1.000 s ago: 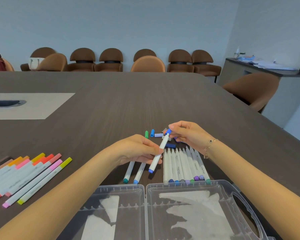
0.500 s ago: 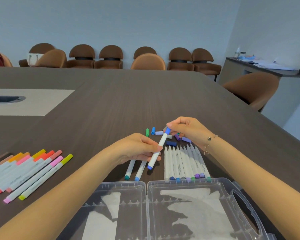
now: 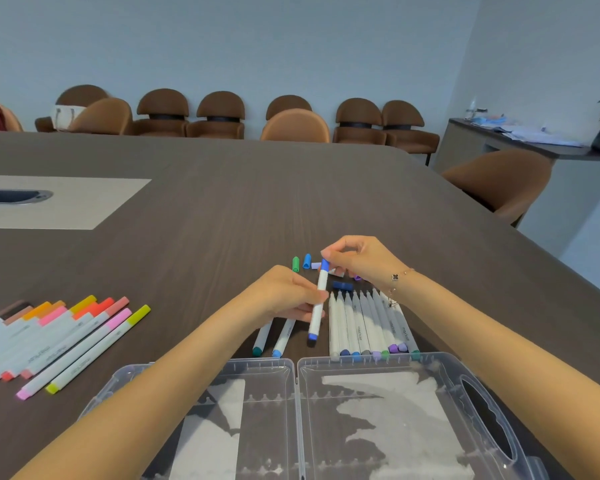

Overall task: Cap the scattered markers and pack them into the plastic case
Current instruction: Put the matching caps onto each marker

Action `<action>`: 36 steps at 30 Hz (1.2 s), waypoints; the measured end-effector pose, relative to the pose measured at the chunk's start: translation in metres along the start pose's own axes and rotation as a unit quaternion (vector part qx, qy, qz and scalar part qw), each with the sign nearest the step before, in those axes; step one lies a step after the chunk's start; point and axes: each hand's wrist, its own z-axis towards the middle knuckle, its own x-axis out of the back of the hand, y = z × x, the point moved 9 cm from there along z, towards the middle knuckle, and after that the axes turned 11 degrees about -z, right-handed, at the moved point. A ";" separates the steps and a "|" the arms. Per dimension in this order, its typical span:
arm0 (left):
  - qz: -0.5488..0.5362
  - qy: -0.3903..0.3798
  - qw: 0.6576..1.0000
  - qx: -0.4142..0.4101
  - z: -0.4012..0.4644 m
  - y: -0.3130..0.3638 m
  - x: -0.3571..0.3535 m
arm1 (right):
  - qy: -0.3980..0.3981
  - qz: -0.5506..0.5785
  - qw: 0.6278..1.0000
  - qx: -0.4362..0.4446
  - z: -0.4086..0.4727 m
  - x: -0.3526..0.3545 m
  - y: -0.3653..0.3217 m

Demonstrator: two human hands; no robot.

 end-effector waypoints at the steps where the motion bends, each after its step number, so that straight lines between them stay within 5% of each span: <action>1: 0.050 0.025 0.998 -0.013 0.003 0.002 0.007 | 0.005 -0.024 1.000 0.005 0.001 0.003 0.004; 5: 0.204 0.065 0.975 -0.053 0.006 0.005 0.010 | 0.067 -0.052 0.996 -0.034 0.008 0.031 0.036; 11: 0.268 0.079 0.955 -0.101 0.002 0.010 0.001 | 0.124 -0.110 0.983 -0.075 0.011 0.065 0.077; 26: 0.418 0.031 0.904 -0.086 0.005 0.018 -0.040 | -0.049 -0.376 0.921 0.087 0.034 -0.016 0.020; 29: 0.404 0.030 0.911 -0.078 0.005 0.018 -0.036 | -0.035 -0.327 0.942 0.073 0.033 -0.014 0.025; 33: 0.307 0.033 0.950 -0.050 0.015 0.017 -0.010 | 0.024 -0.104 0.994 0.034 0.025 0.018 0.033; 36: 0.193 -0.002 0.981 -0.037 0.015 0.017 -0.002 | 0.016 0.017 1.000 0.019 0.013 0.028 0.034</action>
